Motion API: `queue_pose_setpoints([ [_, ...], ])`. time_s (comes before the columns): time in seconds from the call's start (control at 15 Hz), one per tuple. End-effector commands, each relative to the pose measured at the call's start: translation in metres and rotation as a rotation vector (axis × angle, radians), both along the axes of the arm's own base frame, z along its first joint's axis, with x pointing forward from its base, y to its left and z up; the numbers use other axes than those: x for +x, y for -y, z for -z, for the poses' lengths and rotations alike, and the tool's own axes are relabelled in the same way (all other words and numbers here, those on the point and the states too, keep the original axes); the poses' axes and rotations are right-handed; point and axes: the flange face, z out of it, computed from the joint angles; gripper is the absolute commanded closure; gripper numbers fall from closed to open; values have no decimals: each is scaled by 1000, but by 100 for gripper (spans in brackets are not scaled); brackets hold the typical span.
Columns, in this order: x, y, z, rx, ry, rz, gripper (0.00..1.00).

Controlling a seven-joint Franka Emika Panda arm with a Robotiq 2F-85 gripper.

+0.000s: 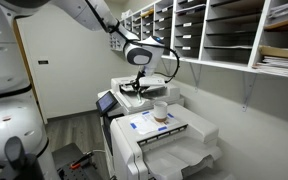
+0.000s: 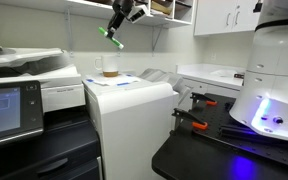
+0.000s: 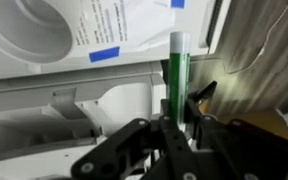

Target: Put the marker inside the mug cup

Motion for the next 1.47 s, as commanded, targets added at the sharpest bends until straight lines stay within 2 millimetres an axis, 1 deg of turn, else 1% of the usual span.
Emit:
queue_pose_setpoints([
  [0.0, 21, 19, -16, 184, 94, -22, 95],
  [0.2, 35, 35, -26, 306, 185, -86, 95],
  [0.33, 42, 46, -24, 356, 210, -97, 95],
  [0.53, 52, 63, 0, 363, 192, -70, 95],
  [0.73, 64, 75, 20, 361, 195, -52, 95],
  [1.0, 83, 93, 29, 385, 222, 3, 95],
  [1.2, 97, 101, 38, 373, 212, 10, 95],
  [1.4, 106, 104, 62, 368, 171, 22, 95],
])
